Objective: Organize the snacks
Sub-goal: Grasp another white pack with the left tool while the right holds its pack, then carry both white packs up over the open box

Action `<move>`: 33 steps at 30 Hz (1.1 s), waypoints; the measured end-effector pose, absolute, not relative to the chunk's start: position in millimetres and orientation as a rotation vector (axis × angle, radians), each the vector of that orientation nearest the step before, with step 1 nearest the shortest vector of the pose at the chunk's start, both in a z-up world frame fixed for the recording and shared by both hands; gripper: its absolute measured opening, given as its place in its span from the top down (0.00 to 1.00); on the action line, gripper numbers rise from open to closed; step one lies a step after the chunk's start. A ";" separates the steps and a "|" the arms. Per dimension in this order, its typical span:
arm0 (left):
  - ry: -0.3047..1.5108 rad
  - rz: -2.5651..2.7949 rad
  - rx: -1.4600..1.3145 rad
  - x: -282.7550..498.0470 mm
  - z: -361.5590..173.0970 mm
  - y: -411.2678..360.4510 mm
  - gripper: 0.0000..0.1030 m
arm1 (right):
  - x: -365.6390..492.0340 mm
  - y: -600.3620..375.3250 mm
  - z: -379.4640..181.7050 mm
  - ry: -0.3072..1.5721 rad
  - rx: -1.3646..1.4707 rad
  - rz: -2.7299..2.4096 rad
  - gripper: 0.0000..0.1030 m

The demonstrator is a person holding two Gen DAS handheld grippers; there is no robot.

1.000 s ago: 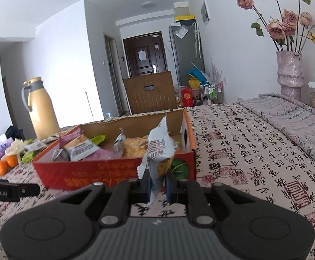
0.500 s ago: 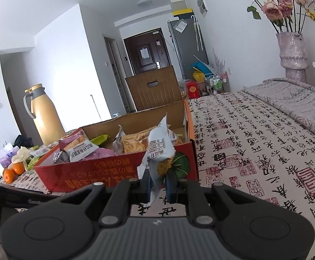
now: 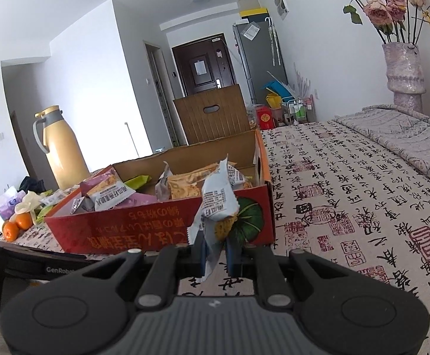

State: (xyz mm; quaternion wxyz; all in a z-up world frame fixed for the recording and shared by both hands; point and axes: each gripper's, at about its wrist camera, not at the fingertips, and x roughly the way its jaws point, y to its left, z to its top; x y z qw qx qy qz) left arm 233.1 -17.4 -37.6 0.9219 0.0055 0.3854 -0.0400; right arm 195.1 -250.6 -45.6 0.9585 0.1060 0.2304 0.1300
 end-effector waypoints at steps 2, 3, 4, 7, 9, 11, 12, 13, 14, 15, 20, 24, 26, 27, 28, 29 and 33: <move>0.785 -0.088 0.014 229.4 -35.9 -19.3 0.56 | 195.3 -249.6 -46.1 0.469 0.208 0.261 0.88; 0.781 -0.088 0.015 228.0 -35.2 -19.8 0.57 | 195.8 -248.7 -46.2 0.471 0.204 0.260 0.88; 0.778 -0.087 0.015 226.2 -34.1 -19.6 0.58 | 195.9 -248.1 -46.5 0.473 0.201 0.258 0.88; 0.759 -0.082 0.013 219.1 -28.8 -18.9 0.60 | 196.0 -246.2 -47.1 0.477 0.190 0.254 0.88; 0.739 -0.087 0.011 211.7 -23.9 -19.3 0.61 | 197.2 -244.8 -47.6 0.484 0.180 0.254 0.88; 0.722 -0.094 0.009 204.9 -19.2 -20.1 0.62 | 197.3 -243.4 -47.8 0.488 0.170 0.251 0.88; 0.714 -0.097 0.006 201.9 -16.9 -19.9 0.62 | 196.6 -242.6 -47.4 0.487 0.166 0.250 0.88; 0.704 -0.102 0.001 198.3 -13.5 -19.2 0.62 | 195.8 -242.2 -46.8 0.485 0.162 0.251 0.88; 0.695 -0.104 -0.003 195.1 -10.1 -18.6 0.62 | 194.9 -241.7 -45.9 0.484 0.158 0.251 0.88; 0.680 -0.105 -0.005 190.4 -5.5 -18.1 0.62 | 193.8 -240.6 -44.9 0.482 0.154 0.252 0.88; 0.598 -0.106 -0.013 175.4 21.0 -15.5 0.62 | 186.9 -238.1 -33.0 0.460 0.138 0.255 0.88; 0.540 -0.103 -0.019 173.2 42.8 -14.5 0.62 | 183.6 -232.8 -16.6 0.431 0.128 0.263 0.88; 0.520 -0.100 -0.024 176.5 51.0 -13.3 0.62 | 184.3 -228.6 -7.0 0.410 0.117 0.274 0.88; 0.512 -0.099 -0.026 178.4 54.7 -12.9 0.62 | 185.7 -226.2 -2.9 0.401 0.110 0.276 0.88; 0.502 -0.096 -0.028 181.6 58.8 -12.7 0.62 | 188.4 -224.0 1.9 0.393 0.103 0.277 0.88; 0.495 -0.091 -0.028 184.4 61.9 -12.4 0.62 | 191.4 -222.5 5.2 0.388 0.100 0.278 0.88; 0.472 -0.078 -0.037 200.2 72.9 -9.4 0.62 | 208.6 -215.8 20.0 0.370 0.087 0.280 0.88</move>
